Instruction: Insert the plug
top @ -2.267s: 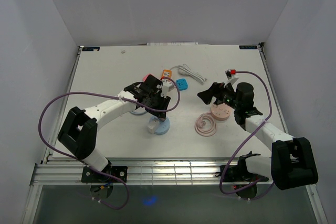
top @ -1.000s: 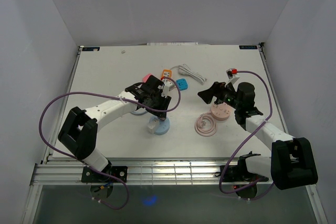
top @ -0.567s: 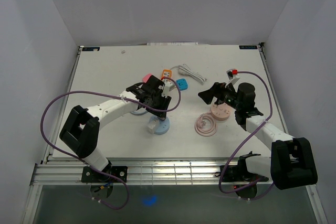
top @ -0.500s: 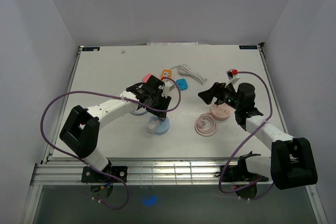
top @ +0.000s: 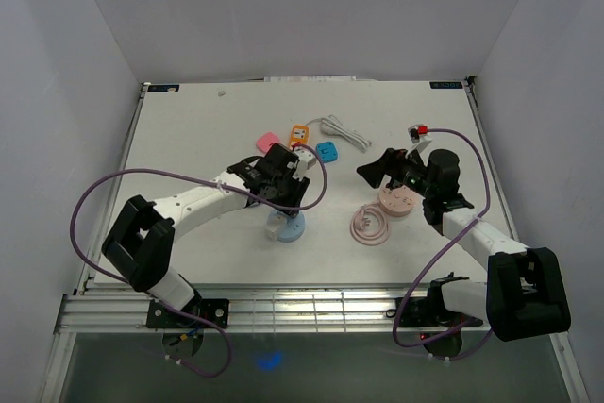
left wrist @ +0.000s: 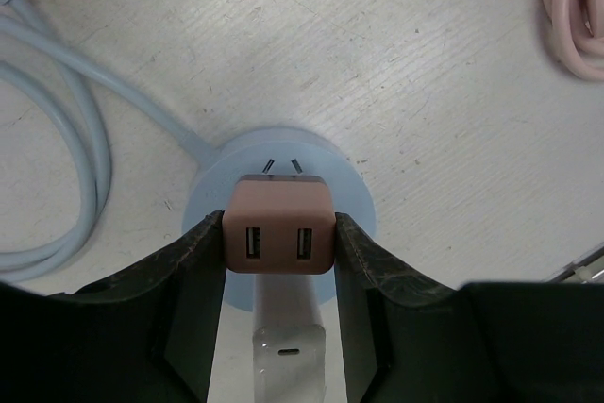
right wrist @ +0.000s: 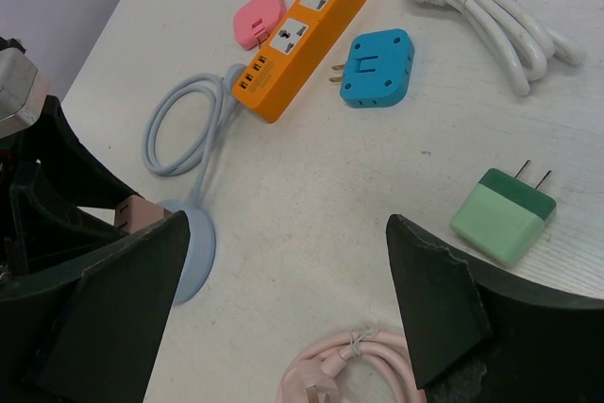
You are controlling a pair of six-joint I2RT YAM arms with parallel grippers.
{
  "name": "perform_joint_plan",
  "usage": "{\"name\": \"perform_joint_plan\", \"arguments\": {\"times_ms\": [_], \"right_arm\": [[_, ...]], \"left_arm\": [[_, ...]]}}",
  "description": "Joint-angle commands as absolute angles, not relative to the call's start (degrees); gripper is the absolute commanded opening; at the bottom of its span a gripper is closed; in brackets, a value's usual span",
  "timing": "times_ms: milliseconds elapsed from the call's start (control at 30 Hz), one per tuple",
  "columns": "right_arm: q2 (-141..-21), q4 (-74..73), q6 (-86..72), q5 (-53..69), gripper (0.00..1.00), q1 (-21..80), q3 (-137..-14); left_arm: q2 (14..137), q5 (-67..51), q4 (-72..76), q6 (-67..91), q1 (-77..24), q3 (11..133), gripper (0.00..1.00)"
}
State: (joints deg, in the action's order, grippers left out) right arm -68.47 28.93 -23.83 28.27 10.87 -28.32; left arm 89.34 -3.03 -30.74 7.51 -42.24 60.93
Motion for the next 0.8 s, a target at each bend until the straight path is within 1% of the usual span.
{"name": "perform_joint_plan", "arguments": {"times_ms": [0,333,767], "right_arm": [[-67.33,32.08,-24.17,28.57,0.90,10.37,-27.95],[-67.76,32.34,-24.61,29.44,0.90,10.11,-28.04],[-67.41,32.43,-24.52,29.44,0.90,9.93,-27.86]], "left_arm": [[88.86,1.56,-32.34,6.77,-44.11,58.45,0.00],[85.61,2.55,-31.99,9.23,-44.82,54.58,0.00],[92.81,0.70,-34.27,8.79,-44.91,57.57,0.00]]}}
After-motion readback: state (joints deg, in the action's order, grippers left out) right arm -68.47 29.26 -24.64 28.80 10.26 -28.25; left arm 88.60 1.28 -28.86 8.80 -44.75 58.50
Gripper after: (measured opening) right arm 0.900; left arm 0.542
